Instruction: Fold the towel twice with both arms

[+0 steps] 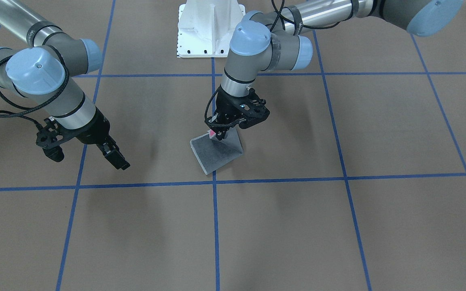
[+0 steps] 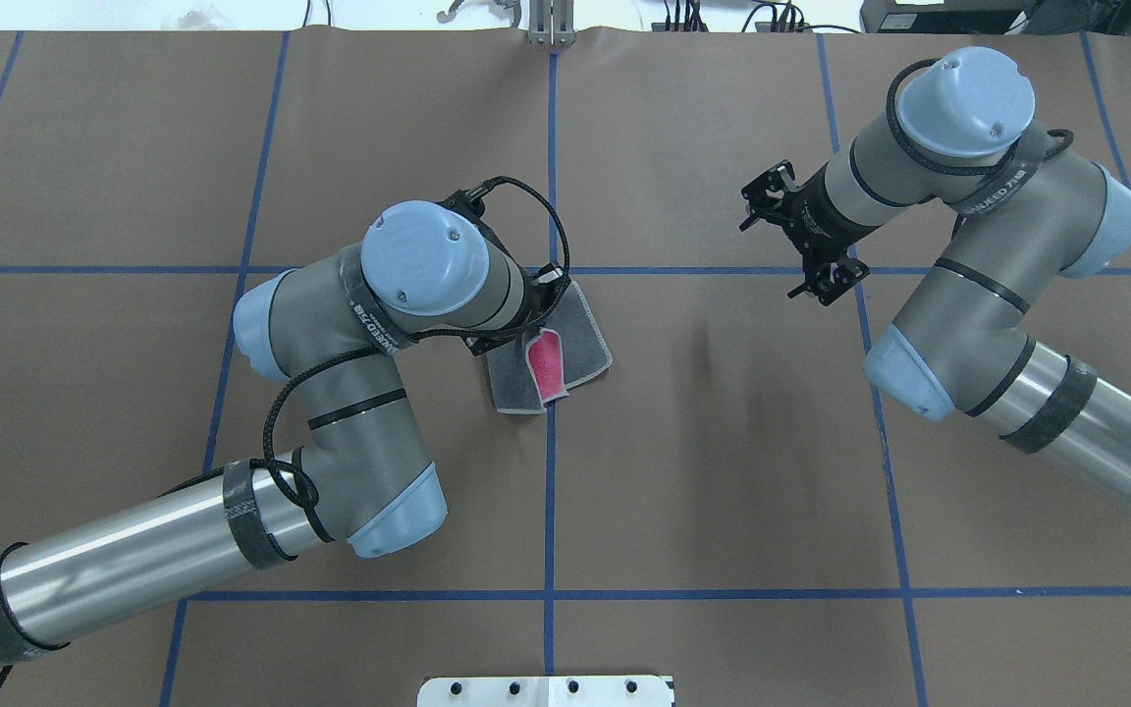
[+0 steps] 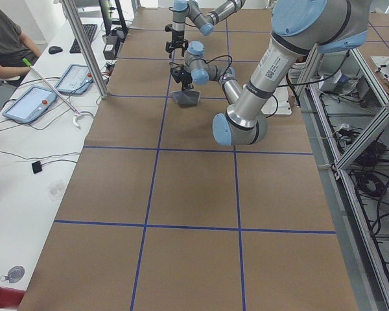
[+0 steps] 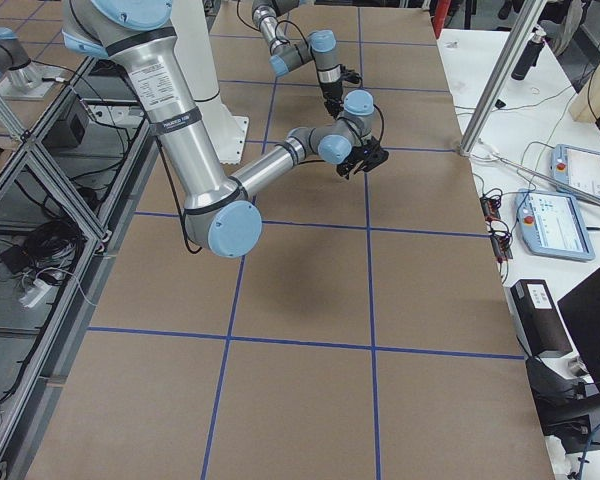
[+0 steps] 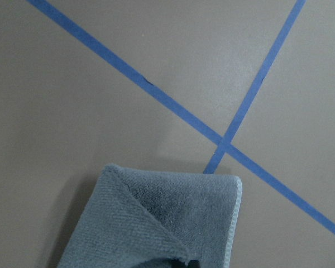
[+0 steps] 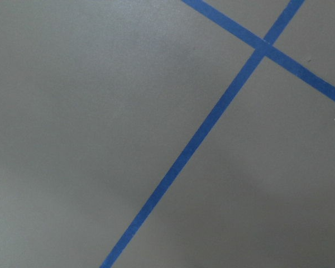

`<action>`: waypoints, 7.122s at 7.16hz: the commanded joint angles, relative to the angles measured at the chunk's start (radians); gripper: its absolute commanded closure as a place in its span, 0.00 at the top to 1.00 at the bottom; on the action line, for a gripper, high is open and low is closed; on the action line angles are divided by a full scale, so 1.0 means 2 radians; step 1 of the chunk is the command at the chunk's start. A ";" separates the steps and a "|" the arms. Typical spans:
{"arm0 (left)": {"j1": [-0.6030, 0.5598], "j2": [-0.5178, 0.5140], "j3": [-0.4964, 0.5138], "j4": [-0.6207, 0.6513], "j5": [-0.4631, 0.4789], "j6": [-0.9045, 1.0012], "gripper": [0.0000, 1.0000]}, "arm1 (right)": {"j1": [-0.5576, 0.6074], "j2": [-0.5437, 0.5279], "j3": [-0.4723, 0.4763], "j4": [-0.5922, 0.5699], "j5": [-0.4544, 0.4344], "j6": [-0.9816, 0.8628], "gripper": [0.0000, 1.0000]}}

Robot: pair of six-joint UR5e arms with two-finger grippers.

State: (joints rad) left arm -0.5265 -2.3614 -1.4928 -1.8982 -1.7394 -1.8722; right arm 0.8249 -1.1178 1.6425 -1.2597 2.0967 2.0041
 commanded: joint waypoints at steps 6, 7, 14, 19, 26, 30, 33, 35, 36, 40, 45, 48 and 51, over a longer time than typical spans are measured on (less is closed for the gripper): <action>-0.007 -0.056 0.077 -0.032 -0.003 0.088 0.00 | -0.001 0.001 -0.004 0.001 0.000 0.000 1.00; -0.007 -0.056 0.080 -0.043 -0.005 0.104 0.00 | -0.001 0.001 -0.004 0.001 0.000 0.000 1.00; -0.014 -0.104 0.106 -0.036 -0.076 0.026 0.00 | 0.026 -0.006 -0.025 0.000 0.009 -0.029 1.00; -0.011 -0.118 0.146 -0.043 -0.053 0.026 0.00 | 0.026 -0.005 -0.034 0.001 0.009 -0.029 1.00; -0.026 -0.152 0.199 -0.098 -0.026 0.021 1.00 | 0.026 -0.003 -0.032 0.002 0.007 -0.027 1.00; -0.090 -0.071 0.073 -0.048 -0.141 0.028 1.00 | 0.019 0.037 -0.040 0.002 -0.003 0.011 1.00; -0.146 0.035 -0.020 -0.047 -0.200 0.078 1.00 | -0.025 0.099 -0.103 0.083 -0.056 0.132 1.00; -0.161 0.046 -0.021 -0.048 -0.210 0.080 1.00 | -0.054 0.118 -0.112 0.089 -0.090 0.162 1.00; -0.165 0.046 -0.021 -0.048 -0.210 0.080 1.00 | -0.067 0.126 -0.125 0.105 -0.120 0.171 1.00; -0.165 0.046 -0.020 -0.048 -0.209 0.080 1.00 | -0.073 0.132 -0.151 0.113 -0.114 -0.003 1.00; -0.166 0.060 -0.021 -0.048 -0.207 0.079 1.00 | -0.082 0.124 -0.126 0.019 -0.088 -0.245 0.80; -0.166 0.064 -0.026 -0.048 -0.207 0.079 1.00 | -0.085 0.119 -0.127 0.018 -0.095 -0.261 0.55; -0.162 0.064 -0.025 -0.048 -0.205 0.078 1.00 | -0.086 0.103 -0.084 -0.023 -0.094 -0.273 0.56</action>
State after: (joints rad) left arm -0.8527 -2.2336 -1.5435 -1.9942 -2.1503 -1.7160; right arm 0.6552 -0.8977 1.4270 -1.2499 1.9082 1.4623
